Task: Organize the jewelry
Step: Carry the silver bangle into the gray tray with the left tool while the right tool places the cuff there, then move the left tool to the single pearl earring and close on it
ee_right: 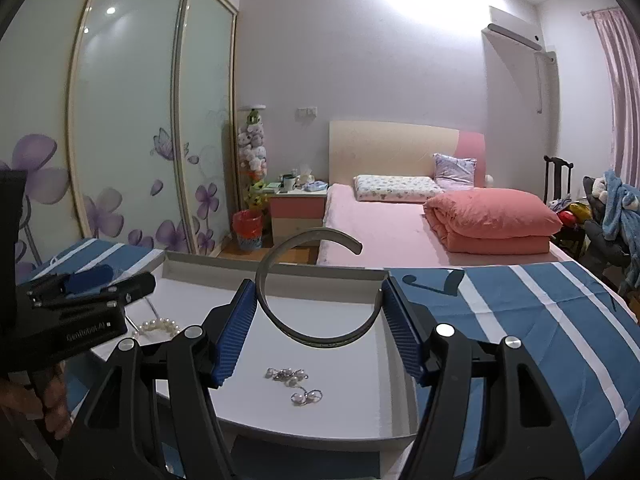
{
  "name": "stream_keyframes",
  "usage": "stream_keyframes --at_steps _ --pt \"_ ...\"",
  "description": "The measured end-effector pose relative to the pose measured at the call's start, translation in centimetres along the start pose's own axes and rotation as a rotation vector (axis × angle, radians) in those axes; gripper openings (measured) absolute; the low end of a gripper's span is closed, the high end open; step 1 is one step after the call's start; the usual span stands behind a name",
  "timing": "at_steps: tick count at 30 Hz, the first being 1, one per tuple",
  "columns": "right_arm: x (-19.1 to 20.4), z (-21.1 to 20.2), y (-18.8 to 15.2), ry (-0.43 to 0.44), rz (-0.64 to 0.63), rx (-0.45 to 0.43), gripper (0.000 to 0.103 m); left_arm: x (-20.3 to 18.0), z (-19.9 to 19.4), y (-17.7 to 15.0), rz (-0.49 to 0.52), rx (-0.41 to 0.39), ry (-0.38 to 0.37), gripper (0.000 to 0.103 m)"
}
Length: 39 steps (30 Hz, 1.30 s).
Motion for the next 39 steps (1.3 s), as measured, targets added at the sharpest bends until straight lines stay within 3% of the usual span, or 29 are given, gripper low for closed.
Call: stream_keyframes --at_steps 12,14,24,35,39 --pt "0.8 2.4 -0.2 0.004 0.006 0.112 0.068 1.7 -3.4 2.1 -0.050 -0.113 0.024 0.075" --pt "0.9 1.9 -0.1 0.013 0.002 0.091 0.081 2.1 -4.1 2.5 -0.056 -0.123 0.027 0.075" --pt "-0.3 -2.7 1.7 0.029 0.063 -0.034 0.081 4.4 -9.1 1.3 -0.038 -0.155 0.037 0.075" --pt "0.2 -10.4 0.9 0.028 0.076 -0.127 0.081 5.0 -15.1 -3.4 -0.005 -0.110 -0.012 0.075" --pt "0.1 -12.3 -0.5 0.019 0.092 -0.118 0.081 4.3 -15.9 -6.4 0.048 -0.022 -0.043 0.074"
Point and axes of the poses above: each gripper's, at about its wrist camera, not at the fingertips, and z roughly the way its jaws point, x to its left, y to its top, the point moved 2 cm from there along z, roughly the way its jaws point, and after that the axes turned 8 degrees about y, right-handed, at the moved point
